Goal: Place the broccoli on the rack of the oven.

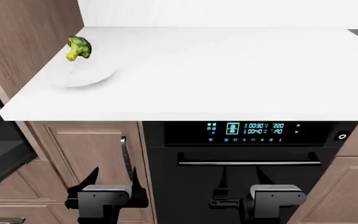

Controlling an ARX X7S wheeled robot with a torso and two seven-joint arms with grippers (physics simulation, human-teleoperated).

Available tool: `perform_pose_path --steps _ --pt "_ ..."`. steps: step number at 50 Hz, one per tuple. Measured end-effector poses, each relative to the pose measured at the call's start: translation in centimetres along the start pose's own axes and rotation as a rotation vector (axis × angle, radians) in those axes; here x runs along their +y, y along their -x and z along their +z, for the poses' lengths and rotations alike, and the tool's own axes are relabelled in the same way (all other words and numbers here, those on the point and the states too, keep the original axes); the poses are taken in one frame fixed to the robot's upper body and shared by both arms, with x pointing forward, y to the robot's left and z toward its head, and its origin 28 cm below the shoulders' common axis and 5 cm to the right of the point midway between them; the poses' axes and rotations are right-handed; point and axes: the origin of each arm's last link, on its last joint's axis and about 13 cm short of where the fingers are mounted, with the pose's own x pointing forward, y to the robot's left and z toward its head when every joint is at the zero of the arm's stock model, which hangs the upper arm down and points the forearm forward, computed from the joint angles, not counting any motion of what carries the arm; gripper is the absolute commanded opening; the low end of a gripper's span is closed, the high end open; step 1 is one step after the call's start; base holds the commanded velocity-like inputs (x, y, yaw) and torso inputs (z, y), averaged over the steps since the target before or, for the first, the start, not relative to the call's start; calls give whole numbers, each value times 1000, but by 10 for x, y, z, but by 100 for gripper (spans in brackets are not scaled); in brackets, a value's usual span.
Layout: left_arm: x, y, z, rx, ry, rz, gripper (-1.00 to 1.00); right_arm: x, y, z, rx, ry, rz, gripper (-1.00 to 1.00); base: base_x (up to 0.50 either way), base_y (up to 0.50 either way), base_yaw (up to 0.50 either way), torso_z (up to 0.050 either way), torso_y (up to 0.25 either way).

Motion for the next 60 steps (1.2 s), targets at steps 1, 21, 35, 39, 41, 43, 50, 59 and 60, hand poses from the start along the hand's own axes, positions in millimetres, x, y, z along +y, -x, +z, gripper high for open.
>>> perform_pose_path --steps 1,21,35,39,41,43,50,59,60 --pt "0 0 0 0 0 0 100 0 0 0 0 0 0 100 0 0 0 0 0" --pt "0 4 3 -53 -2 -29 100 0 0 -2 1 13 6 100 0 0 0 8 0" --pt "0 6 5 -101 -8 -56 100 0 -1 -2 3 16 4 100 0 0 0 50 2" --pt "0 7 5 -106 -9 -59 100 0 -1 -2 3 16 4 100 0 0 0 50 1" --pt "0 7 5 -106 -9 -59 100 0 -1 -2 4 16 4 100 0 0 0 50 1" --pt "0 7 5 -106 -10 -60 100 0 -1 -2 4 16 4 100 0 0 0 50 0" --pt "0 7 6 -108 -8 -63 100 1 -1 -1 4 15 4 100 0 0 0 50 0" --pt "0 7 6 -106 -7 -63 100 1 -1 -1 5 15 4 100 0 0 0 47 0" --pt "0 7 6 -103 -7 -63 100 1 -1 -1 6 16 3 100 0 0 0 0 0"
